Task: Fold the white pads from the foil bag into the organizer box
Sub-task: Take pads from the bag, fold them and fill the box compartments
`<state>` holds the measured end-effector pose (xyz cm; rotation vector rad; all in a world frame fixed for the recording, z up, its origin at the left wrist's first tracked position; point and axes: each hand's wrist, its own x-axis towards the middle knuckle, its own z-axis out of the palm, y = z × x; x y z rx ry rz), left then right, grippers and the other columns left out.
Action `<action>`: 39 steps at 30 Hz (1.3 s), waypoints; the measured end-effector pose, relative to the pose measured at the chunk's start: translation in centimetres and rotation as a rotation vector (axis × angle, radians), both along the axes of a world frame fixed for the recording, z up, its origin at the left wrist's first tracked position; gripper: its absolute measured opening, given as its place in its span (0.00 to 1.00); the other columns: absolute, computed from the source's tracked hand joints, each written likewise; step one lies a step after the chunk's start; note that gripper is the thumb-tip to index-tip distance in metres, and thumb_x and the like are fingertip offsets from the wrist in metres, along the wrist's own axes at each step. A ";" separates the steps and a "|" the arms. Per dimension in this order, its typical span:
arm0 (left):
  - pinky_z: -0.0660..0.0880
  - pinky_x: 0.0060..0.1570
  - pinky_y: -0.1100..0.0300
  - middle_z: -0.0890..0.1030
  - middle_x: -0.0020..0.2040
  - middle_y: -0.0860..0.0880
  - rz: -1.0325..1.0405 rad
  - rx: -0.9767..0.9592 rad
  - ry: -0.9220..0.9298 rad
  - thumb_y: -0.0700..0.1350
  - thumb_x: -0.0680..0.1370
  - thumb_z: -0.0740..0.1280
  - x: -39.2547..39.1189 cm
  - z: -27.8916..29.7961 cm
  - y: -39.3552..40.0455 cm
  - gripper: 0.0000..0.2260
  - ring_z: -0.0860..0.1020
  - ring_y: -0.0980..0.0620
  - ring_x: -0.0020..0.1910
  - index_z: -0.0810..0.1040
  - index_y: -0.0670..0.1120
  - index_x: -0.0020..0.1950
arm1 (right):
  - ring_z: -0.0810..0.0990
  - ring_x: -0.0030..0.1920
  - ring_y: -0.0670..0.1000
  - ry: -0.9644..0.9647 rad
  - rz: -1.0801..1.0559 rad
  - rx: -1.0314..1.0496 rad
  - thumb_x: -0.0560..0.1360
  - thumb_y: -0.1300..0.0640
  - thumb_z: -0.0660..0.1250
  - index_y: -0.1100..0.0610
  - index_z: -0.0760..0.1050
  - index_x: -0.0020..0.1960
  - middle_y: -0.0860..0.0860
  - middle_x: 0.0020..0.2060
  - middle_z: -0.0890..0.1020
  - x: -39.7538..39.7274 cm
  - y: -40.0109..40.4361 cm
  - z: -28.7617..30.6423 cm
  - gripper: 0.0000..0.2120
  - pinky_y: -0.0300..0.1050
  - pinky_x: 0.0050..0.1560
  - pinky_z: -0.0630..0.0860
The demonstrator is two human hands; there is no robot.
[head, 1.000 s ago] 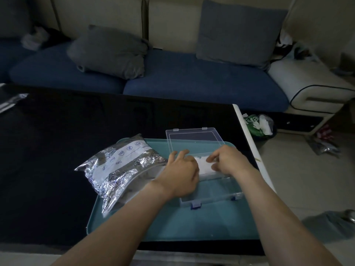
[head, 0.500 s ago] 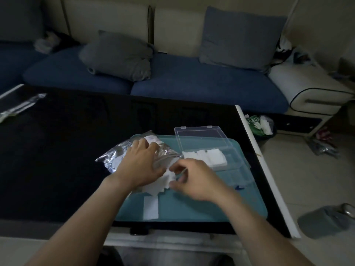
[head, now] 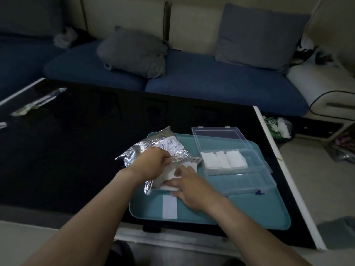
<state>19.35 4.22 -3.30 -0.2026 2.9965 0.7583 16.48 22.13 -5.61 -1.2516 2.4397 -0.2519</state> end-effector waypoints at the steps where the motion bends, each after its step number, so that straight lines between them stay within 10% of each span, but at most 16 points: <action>1: 0.75 0.49 0.55 0.84 0.47 0.47 0.006 0.014 0.010 0.46 0.81 0.64 -0.1 0.0 -0.1 0.09 0.80 0.48 0.48 0.84 0.45 0.50 | 0.68 0.64 0.56 -0.026 -0.021 -0.036 0.83 0.48 0.61 0.41 0.74 0.70 0.53 0.63 0.70 -0.4 -0.1 -0.1 0.17 0.53 0.66 0.70; 6: 0.69 0.40 0.57 0.77 0.36 0.52 0.040 0.043 0.039 0.45 0.81 0.64 -0.4 -0.3 -0.4 0.09 0.76 0.49 0.40 0.77 0.49 0.41 | 0.79 0.55 0.59 -0.002 -0.203 -0.210 0.81 0.49 0.63 0.54 0.80 0.49 0.57 0.50 0.82 -1.6 0.2 0.2 0.11 0.50 0.51 0.74; 22: 0.76 0.46 0.54 0.81 0.44 0.49 0.132 0.022 0.032 0.44 0.79 0.62 -0.4 0.5 1.1 0.08 0.77 0.48 0.44 0.80 0.46 0.49 | 0.66 0.71 0.59 0.293 -0.292 -0.006 0.80 0.42 0.62 0.59 0.63 0.75 0.58 0.70 0.70 -0.8 -0.3 0.0 0.30 0.51 0.68 0.64; 35: 0.68 0.34 0.59 0.79 0.40 0.48 0.161 -0.025 0.037 0.43 0.79 0.61 -0.3 0.9 1.8 0.08 0.76 0.48 0.39 0.79 0.44 0.47 | 0.80 0.51 0.58 -0.198 -0.487 -0.127 0.73 0.49 0.72 0.59 0.78 0.50 0.57 0.48 0.82 -0.2 -0.4 0.3 0.14 0.42 0.40 0.64; 39: 0.77 0.44 0.55 0.82 0.45 0.47 0.161 0.045 0.016 0.44 0.79 0.62 -0.3 1.1 1.6 0.08 0.79 0.48 0.44 0.80 0.44 0.51 | 0.82 0.49 0.55 -0.318 -0.519 -0.196 0.73 0.53 0.73 0.57 0.80 0.53 0.54 0.48 0.83 -0.6 1.1 1.4 0.11 0.43 0.43 0.74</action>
